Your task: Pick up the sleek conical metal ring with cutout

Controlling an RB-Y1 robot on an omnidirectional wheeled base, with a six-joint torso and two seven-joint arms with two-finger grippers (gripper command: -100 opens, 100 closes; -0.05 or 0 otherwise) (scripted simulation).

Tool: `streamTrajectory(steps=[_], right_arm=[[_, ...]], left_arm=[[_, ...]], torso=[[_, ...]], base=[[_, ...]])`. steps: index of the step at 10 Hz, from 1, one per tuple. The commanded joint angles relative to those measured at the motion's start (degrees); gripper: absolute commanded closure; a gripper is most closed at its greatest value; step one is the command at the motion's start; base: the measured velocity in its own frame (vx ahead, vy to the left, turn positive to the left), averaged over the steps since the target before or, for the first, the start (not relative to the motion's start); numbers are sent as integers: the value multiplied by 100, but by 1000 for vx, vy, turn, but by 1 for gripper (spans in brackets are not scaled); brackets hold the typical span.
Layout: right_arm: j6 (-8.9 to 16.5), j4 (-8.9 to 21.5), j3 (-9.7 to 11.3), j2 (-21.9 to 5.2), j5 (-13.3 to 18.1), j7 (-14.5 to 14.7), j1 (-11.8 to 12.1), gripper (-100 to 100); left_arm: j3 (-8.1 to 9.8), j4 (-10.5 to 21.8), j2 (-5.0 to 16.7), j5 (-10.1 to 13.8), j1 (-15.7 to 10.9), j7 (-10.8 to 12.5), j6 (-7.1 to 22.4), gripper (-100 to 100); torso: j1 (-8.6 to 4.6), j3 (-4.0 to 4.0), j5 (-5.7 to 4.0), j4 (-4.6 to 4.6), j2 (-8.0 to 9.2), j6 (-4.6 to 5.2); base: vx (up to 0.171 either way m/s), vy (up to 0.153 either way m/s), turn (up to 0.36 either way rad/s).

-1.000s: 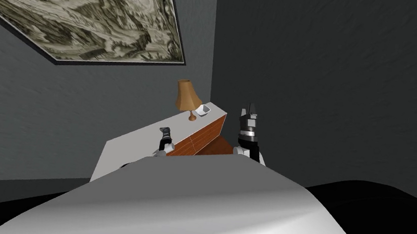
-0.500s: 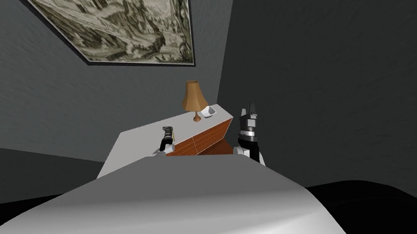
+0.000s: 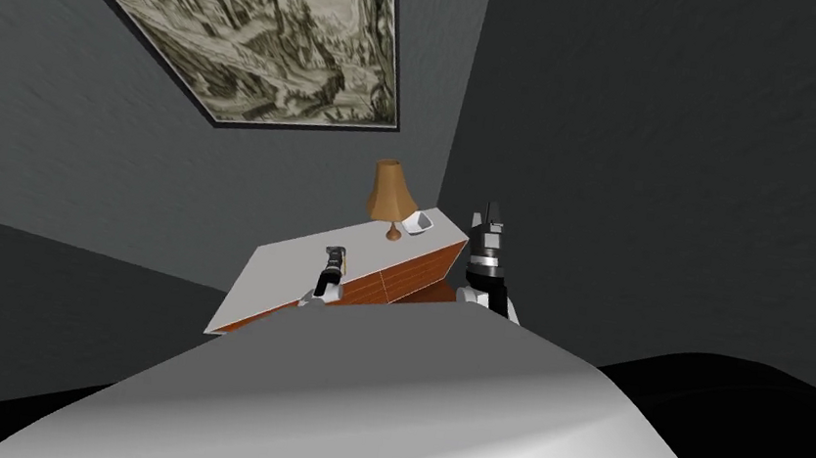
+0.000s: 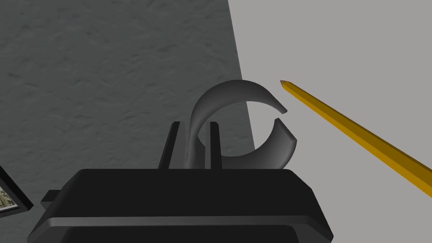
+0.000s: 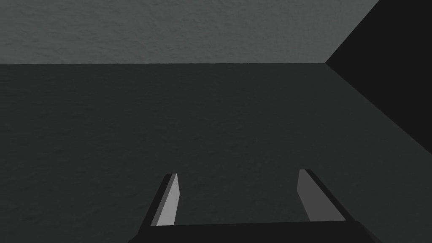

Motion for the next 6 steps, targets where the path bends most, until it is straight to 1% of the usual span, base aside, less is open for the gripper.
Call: streamTrajectory(steps=[1, 2, 3, 4, 5, 6], right_arm=[[0, 0, 0, 0, 0, 0, 0, 0], [0, 0, 0, 0, 0, 0, 0, 0], [0, 0, 1, 0, 0, 0, -2, 0], [0, 0, 0, 0, 0, 0, -1, 0], [0, 0, 0, 0, 0, 0, -2, 0], [0, 0, 0, -1, 0, 0, -2, 0]], left_arm=[[-286, -172, 36, -130, 133, 233, 51, 100], [-294, -172, 36, -130, 133, 233, 51, 100], [-474, -280, 53, -210, 203, 361, 82, 100], [-474, -280, 53, -210, 203, 361, 82, 100], [-447, -193, 54, -198, 163, 342, 28, 100], [-452, -213, 52, -200, 171, 349, 44, 0]], torso=[[0, 0, 0, 0, 0, 0], [-2, -3, 1, -2, -4, 1], [3, 1, 5, 0, 3, 13], [10, 3, 5, 0, 6, 6], [15, 5, 6, 2, 10, 11], [24, 8, 8, 3, 15, 11]], base=[[88, -92, 382], [50, -65, 117], [42, -45, 211], [34, -42, 110], [12, -17, 5], [0, 0, 0]])
